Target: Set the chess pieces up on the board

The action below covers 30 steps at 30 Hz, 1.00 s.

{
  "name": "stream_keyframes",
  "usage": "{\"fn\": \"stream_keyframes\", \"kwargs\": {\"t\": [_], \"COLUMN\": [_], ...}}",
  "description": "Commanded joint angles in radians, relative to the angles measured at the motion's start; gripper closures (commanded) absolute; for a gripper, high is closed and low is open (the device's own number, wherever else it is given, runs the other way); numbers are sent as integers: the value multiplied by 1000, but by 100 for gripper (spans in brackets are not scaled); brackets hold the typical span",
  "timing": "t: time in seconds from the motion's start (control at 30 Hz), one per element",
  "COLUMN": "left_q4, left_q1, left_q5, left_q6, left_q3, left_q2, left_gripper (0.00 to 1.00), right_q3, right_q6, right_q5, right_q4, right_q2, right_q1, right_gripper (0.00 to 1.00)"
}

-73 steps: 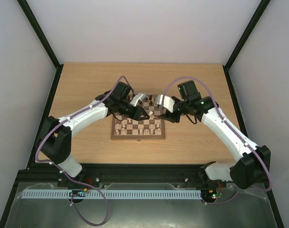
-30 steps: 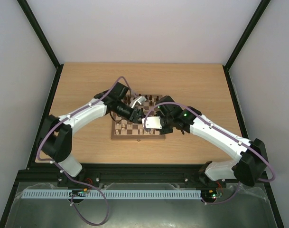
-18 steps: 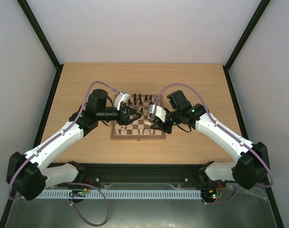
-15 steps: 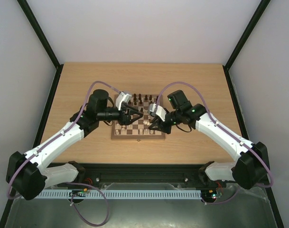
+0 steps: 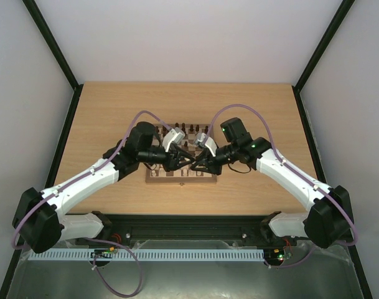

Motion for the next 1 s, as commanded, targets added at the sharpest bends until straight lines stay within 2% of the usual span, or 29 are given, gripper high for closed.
{"fn": "stream_keyframes", "kwargs": {"t": [0.0,0.1,0.2,0.33,0.4,0.53,0.63,0.97], "left_q4": [-5,-10,-50,-183,-265,-409,-474,-517], "left_q1": [0,0,2,11,13,3,-21,-70], "left_q5": [7,-2,-29,-133,-210,-424,-533,-645], "left_q6": [22,25,40,87,117,158,183,198], "left_q3": [14,17,34,91,125,180,191,196], "left_q2": [3,-1,1,21,38,86,127,267], "left_gripper": [75,83,86,87,87,87,87,86], "right_q3": [-19,-28,-38,-58,-71,-91,-102,-135], "right_q6": [21,22,26,37,42,75,101,113], "right_q5": [-41,-37,-33,25,42,27,66,157], "right_q4": [12,19,29,42,40,52,87,129], "right_q2": [-4,-5,-8,-40,-56,-89,-111,-116], "right_q1": [-5,-5,-5,-16,-47,-159,-216,-238], "right_gripper": [86,84,78,51,46,43,43,43]}}
